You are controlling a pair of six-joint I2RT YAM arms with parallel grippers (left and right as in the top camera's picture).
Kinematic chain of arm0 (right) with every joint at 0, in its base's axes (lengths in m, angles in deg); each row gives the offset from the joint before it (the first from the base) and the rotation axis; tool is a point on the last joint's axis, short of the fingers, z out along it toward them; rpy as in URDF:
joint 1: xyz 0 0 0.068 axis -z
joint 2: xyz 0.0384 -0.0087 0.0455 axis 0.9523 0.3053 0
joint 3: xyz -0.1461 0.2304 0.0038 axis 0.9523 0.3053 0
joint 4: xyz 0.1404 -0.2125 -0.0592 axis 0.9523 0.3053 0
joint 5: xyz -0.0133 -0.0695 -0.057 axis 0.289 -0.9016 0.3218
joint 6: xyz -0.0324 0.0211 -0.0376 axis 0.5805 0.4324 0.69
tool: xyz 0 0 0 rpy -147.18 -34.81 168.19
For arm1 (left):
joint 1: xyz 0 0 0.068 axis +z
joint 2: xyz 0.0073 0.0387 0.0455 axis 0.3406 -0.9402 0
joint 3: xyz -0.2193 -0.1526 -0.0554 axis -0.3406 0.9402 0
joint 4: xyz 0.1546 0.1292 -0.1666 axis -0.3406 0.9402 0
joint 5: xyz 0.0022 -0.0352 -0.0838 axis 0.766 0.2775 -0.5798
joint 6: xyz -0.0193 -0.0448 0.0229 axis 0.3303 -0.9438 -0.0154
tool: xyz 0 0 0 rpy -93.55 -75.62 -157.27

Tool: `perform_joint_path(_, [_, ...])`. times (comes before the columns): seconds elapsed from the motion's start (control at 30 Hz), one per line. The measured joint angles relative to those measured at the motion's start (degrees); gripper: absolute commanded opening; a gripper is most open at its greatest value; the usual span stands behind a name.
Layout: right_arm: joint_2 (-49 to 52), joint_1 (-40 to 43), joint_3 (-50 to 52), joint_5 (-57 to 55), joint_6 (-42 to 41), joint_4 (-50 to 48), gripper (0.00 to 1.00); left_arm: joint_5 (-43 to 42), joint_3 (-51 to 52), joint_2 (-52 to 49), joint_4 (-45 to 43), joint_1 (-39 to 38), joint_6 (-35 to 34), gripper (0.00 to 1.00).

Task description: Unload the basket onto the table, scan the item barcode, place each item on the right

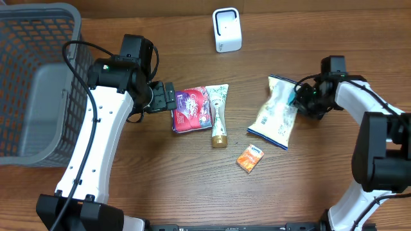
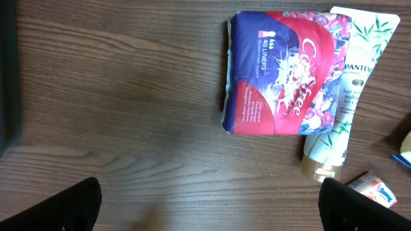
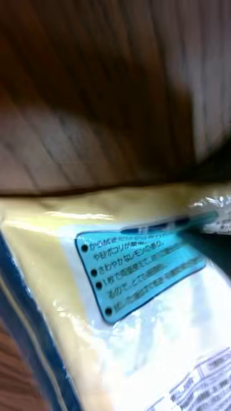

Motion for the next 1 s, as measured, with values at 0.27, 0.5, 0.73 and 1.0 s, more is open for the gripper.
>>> perform_joint_path(0.27, [0.3,-2.7,-2.8,-4.8,-0.5,6.9,0.04,0.0,0.0,0.0,0.0,0.0,0.0,1.0])
perform_joint_path(0.5, [-0.7,-3.0,-10.5,-17.4,-0.3,22.2,0.04,0.0,0.0,0.0,0.0,0.0,0.0,1.0])
perform_joint_path(0.73, [-6.9,-5.8,-18.3,-29.6,-1.1,32.4,0.04,0.0,0.0,0.0,0.0,0.0,0.0,1.0])
perform_joint_path(1.0, [-7.3,-6.6,-18.9,-43.5,-11.8,46.9,0.04,0.0,0.0,0.0,0.0,0.0,0.0,1.0])
